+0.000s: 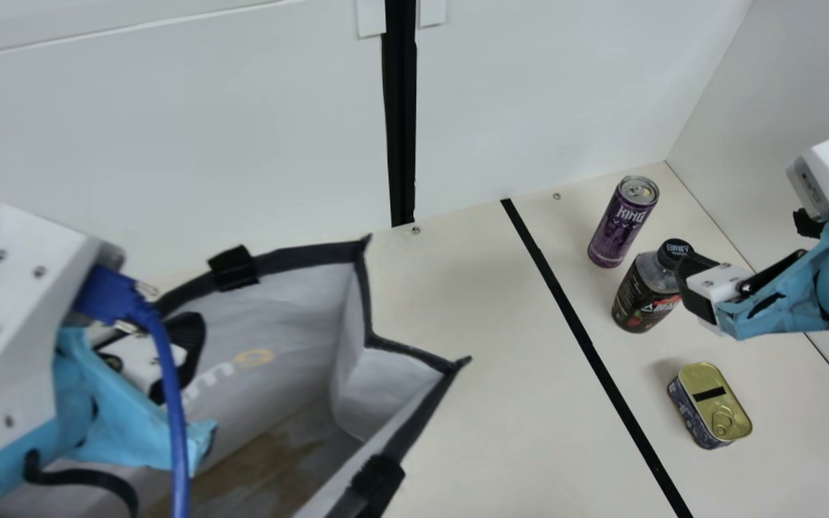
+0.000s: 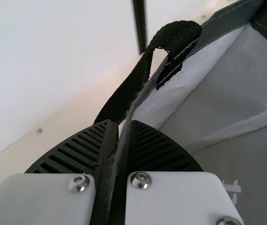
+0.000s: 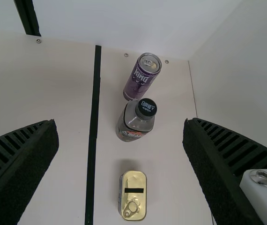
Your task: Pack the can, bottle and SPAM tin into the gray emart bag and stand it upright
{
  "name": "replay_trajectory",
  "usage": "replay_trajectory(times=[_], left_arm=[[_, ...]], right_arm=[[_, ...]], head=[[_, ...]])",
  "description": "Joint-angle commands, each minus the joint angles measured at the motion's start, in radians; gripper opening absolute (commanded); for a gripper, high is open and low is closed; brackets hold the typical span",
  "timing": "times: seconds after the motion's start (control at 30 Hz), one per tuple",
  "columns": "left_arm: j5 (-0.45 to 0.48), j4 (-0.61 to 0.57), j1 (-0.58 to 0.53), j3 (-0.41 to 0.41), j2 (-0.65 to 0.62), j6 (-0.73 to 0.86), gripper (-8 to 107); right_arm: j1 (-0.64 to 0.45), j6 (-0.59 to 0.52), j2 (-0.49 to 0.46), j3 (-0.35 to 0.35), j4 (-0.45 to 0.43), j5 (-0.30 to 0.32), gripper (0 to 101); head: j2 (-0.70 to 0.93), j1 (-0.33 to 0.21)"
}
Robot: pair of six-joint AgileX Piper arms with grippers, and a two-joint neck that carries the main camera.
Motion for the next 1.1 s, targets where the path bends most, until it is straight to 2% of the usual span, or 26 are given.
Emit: replay_trajectory(times=[0.0, 0.33, 0.63, 0.83, 1.07], left_arm=[[-0.002, 0.05, 0.01, 0.002, -0.007, -0.012, -8], [-0.002, 0.302, 0.039, 0.004, -0.029, -0.096, -8], [-0.002, 0.526, 0.014, 0.032, -0.029, -0.193, -8], [-0.002, 0.638, -0.029, 0.086, -0.024, -0.279, -8], [-0.002, 0.694, -0.078, 0.18, -0.017, -0.399, -8]], right_arm=[[0.0, 0.0, 0.0, 0.0, 0.0, 0.0, 95], [0.0, 0.0, 0.0, 0.0, 0.0, 0.0, 95], [0.0, 0.0, 0.0, 0.0, 0.0, 0.0, 95], [0.0, 0.0, 0.0, 0.0, 0.0, 0.0, 95], [0.0, 0.0, 0.0, 0.0, 0.0, 0.0, 95]], head=[[-0.001, -0.023], [-0.001, -0.023], [-0.001, -0.023], [-0.001, -0.023], [-0.001, -0.023]])
